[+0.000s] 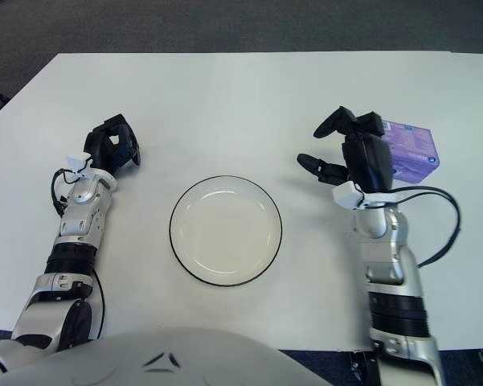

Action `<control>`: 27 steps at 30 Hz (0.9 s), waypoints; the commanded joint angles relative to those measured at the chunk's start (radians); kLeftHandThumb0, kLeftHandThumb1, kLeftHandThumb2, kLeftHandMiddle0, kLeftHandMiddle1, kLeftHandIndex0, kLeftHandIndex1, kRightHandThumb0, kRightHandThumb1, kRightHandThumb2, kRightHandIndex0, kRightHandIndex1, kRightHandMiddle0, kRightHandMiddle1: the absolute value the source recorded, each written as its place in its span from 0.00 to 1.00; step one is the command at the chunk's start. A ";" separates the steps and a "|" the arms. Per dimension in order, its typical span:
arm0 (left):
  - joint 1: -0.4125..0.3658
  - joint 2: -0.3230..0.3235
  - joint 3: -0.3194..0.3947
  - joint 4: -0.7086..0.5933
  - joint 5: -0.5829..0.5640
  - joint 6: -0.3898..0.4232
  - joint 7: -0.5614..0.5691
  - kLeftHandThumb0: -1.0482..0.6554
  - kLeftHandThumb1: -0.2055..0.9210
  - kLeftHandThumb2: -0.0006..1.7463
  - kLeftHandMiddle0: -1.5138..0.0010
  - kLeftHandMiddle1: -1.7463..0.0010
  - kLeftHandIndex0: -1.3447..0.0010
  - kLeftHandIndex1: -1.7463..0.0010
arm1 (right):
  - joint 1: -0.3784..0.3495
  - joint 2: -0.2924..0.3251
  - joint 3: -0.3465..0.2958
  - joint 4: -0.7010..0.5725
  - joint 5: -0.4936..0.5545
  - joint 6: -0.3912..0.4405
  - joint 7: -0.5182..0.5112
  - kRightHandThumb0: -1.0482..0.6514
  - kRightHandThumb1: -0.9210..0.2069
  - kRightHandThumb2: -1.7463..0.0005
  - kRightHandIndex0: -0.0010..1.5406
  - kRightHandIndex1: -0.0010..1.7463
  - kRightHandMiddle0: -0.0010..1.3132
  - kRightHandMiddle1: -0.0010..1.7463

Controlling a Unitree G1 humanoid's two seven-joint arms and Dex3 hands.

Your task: Put the tissue paper into the plate.

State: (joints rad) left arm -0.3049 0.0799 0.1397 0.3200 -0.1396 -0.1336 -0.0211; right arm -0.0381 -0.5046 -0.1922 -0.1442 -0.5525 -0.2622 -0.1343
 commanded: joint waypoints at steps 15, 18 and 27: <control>0.168 -0.062 -0.020 0.079 0.010 0.006 0.015 0.39 0.77 0.54 0.14 0.00 0.28 0.00 | 0.008 -0.251 -0.077 0.049 -0.032 0.022 0.148 0.07 0.00 0.75 0.09 0.29 0.00 0.51; 0.168 -0.061 -0.019 0.081 0.008 0.004 0.010 0.39 0.77 0.54 0.14 0.00 0.28 0.00 | 0.008 -0.281 -0.076 0.062 -0.064 0.005 0.136 0.05 0.00 0.72 0.09 0.25 0.00 0.48; 0.165 -0.059 -0.017 0.084 0.004 0.009 0.008 0.38 0.78 0.54 0.14 0.00 0.28 0.00 | 0.064 -0.315 -0.110 0.003 -0.102 0.025 0.131 0.00 0.00 0.60 0.04 0.10 0.00 0.28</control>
State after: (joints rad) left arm -0.2999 0.0818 0.1371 0.3187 -0.1364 -0.1332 -0.0106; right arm -0.0052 -0.8095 -0.2782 -0.0918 -0.6538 -0.2549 -0.0160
